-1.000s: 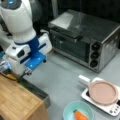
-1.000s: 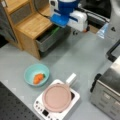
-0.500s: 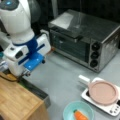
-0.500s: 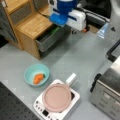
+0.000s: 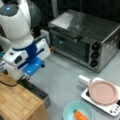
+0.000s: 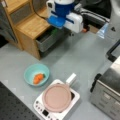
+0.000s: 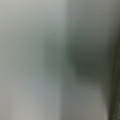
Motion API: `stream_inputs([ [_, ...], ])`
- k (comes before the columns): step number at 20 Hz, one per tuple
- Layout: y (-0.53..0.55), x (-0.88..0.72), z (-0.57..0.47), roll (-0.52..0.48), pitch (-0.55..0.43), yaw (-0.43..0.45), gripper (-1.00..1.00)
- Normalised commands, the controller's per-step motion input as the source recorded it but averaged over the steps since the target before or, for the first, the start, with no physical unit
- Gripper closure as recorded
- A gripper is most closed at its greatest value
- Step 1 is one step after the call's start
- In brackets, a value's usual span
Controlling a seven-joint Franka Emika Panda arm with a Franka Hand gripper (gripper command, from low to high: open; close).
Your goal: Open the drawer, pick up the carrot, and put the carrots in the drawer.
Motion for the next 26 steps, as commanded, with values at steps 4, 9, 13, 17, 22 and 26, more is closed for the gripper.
stream_inputs([
  [4, -0.14, -0.08, -0.14, -0.090, -0.080, 0.139, -1.00],
  [9, -0.12, -0.10, -0.14, -0.059, -0.092, 0.150, -1.00],
  [13, -0.17, -0.09, -0.15, -0.032, -0.088, 0.146, -1.00],
  [17, -0.21, -0.07, -0.14, -0.007, -0.067, 0.130, -1.00],
  [22, -0.21, -0.02, -0.12, 0.001, -0.045, 0.107, -1.00],
  [26, -0.14, 0.02, -0.13, 0.012, -0.031, 0.079, -1.00],
])
